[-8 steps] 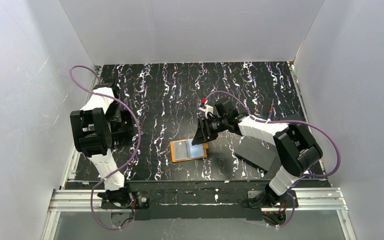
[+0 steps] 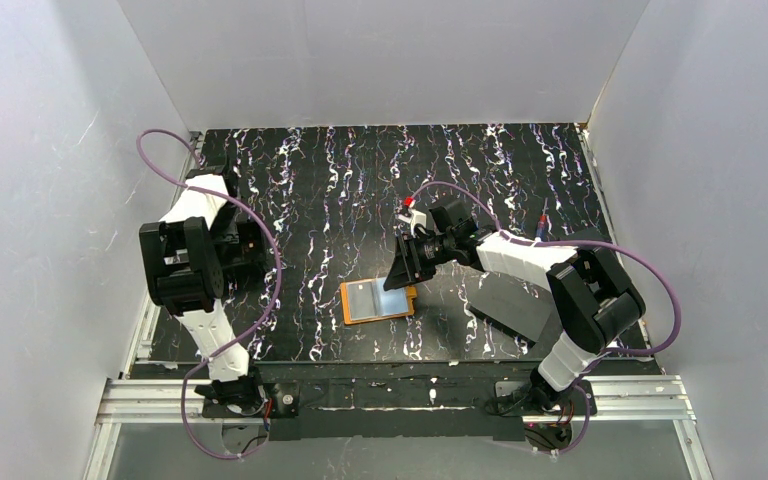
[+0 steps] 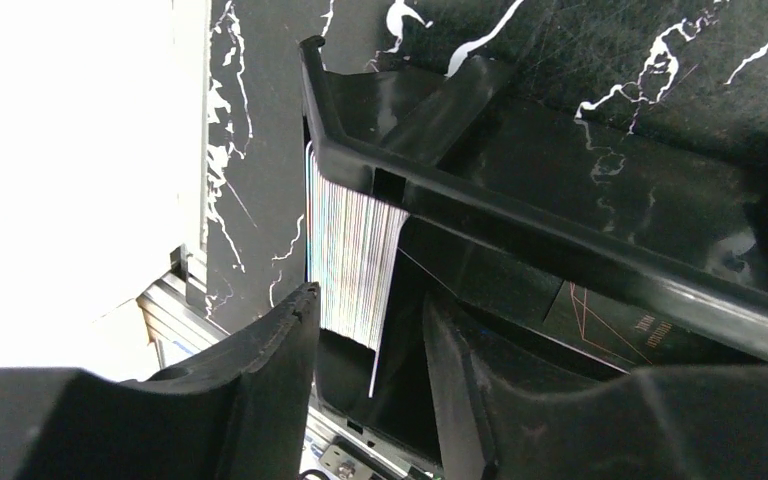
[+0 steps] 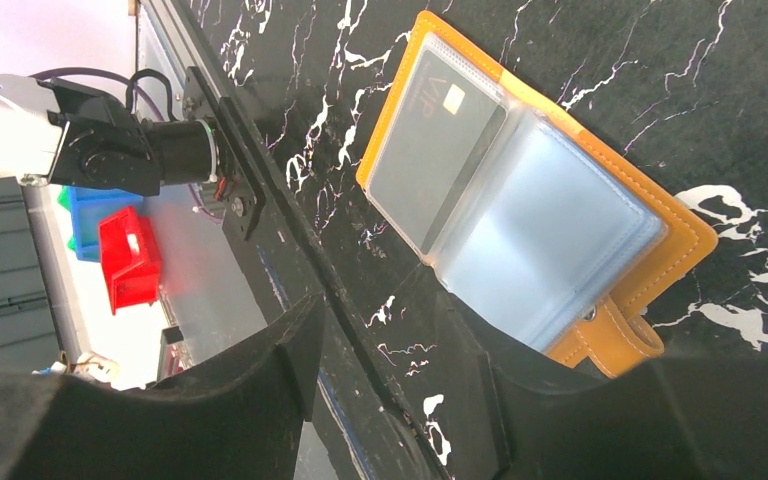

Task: Put the credit cards into the card holder
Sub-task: Pick up the credit card from the storage box.

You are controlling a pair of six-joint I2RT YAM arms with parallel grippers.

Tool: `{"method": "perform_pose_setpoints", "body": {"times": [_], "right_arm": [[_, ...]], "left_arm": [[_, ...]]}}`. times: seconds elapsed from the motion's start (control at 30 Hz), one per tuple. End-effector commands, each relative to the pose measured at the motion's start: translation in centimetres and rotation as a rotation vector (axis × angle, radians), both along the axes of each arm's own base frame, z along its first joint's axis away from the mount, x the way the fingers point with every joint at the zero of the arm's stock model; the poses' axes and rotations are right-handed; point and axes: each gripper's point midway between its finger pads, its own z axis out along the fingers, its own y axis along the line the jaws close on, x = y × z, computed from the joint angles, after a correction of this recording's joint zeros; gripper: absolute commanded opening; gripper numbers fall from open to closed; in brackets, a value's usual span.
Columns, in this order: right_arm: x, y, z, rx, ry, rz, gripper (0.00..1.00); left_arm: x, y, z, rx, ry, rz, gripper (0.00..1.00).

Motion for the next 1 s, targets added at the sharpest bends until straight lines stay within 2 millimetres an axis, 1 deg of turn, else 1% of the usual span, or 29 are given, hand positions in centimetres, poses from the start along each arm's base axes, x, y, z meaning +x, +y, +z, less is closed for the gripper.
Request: {"method": "perform_pose_setpoints", "body": {"times": [0.0, 0.27, 0.47, 0.8, 0.87, 0.97], "right_arm": [[0.1, 0.1, 0.9, 0.039, -0.031, 0.014, 0.54], [0.1, 0.1, 0.9, 0.041, -0.031, 0.015, 0.54], [0.0, 0.1, 0.9, 0.042, -0.031, 0.016, 0.54], [0.0, 0.1, 0.9, 0.042, -0.027, 0.015, 0.54], [0.0, 0.1, 0.9, 0.041, -0.024, 0.015, 0.54], [0.0, 0.1, 1.0, 0.042, -0.025, 0.014, 0.54]], "left_arm": [[-0.7, 0.9, 2.9, 0.065, -0.056, 0.022, 0.38], [-0.8, 0.9, 2.7, 0.063, -0.052, 0.023, 0.25], [-0.8, 0.9, 2.7, 0.058, -0.055, 0.022, 0.17], [-0.9, 0.1, 4.2, 0.018, -0.087, 0.028, 0.13], [-0.9, -0.1, 4.4, 0.005, -0.096, 0.033, 0.09], [-0.9, -0.4, 4.7, -0.012, -0.104, 0.034, 0.07]]}}
